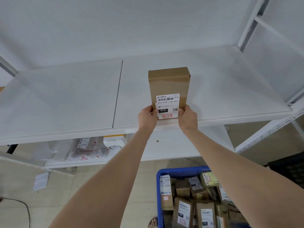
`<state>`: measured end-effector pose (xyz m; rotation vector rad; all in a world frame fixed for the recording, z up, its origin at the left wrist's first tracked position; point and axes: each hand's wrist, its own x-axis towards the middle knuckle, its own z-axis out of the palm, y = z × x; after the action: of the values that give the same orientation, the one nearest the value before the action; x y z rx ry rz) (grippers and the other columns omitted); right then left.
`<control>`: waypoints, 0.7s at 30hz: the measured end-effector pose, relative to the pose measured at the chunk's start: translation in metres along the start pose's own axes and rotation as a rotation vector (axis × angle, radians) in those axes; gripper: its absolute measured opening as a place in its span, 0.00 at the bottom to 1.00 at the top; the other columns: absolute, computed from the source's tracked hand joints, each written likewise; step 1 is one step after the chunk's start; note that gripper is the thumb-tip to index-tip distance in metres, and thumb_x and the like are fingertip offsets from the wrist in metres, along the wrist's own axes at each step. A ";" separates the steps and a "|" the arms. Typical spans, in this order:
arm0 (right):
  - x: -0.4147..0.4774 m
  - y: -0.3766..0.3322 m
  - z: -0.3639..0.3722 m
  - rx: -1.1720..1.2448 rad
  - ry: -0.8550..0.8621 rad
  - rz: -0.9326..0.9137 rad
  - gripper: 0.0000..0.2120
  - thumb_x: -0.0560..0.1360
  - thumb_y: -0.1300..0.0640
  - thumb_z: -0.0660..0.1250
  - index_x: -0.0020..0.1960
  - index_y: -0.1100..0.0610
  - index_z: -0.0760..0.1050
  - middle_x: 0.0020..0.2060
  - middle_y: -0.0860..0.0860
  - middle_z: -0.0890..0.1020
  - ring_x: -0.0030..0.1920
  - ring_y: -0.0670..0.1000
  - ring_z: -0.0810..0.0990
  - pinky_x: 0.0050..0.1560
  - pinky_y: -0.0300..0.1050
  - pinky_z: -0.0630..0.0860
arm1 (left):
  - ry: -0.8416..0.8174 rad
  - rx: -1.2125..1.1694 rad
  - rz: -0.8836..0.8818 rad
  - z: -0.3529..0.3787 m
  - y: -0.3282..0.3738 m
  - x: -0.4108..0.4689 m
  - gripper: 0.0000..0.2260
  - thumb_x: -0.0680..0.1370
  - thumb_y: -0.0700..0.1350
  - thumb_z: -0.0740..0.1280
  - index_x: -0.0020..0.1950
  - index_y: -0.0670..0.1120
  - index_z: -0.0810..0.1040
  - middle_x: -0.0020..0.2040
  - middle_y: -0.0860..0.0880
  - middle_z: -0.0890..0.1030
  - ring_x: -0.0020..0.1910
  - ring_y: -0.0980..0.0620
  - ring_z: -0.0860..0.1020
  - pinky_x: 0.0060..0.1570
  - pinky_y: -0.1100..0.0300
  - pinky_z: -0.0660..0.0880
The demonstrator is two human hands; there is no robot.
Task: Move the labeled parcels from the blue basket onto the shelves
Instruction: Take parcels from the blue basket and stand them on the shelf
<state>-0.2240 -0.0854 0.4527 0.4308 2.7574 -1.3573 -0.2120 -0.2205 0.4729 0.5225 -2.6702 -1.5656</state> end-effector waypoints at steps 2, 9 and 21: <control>0.002 0.001 0.000 -0.001 0.001 -0.002 0.13 0.81 0.59 0.54 0.60 0.62 0.72 0.53 0.61 0.80 0.53 0.61 0.77 0.44 0.43 0.66 | 0.007 0.010 0.003 0.001 0.000 0.003 0.12 0.80 0.40 0.59 0.58 0.42 0.79 0.50 0.44 0.82 0.42 0.50 0.74 0.40 0.63 0.67; 0.010 -0.003 0.002 0.015 0.006 -0.005 0.12 0.81 0.61 0.54 0.57 0.64 0.73 0.52 0.61 0.79 0.50 0.59 0.75 0.42 0.42 0.64 | 0.004 0.057 0.023 0.000 0.001 0.014 0.11 0.80 0.40 0.59 0.56 0.42 0.80 0.49 0.43 0.83 0.43 0.48 0.74 0.43 0.62 0.69; 0.034 -0.011 0.011 0.010 0.014 -0.007 0.13 0.80 0.61 0.54 0.59 0.64 0.73 0.52 0.61 0.79 0.52 0.61 0.76 0.43 0.43 0.64 | -0.017 0.017 0.021 -0.002 0.006 0.036 0.12 0.80 0.38 0.58 0.58 0.41 0.79 0.53 0.45 0.82 0.52 0.46 0.78 0.48 0.61 0.71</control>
<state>-0.2602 -0.0929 0.4487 0.4335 2.7668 -1.3759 -0.2476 -0.2293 0.4731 0.4815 -2.6942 -1.5506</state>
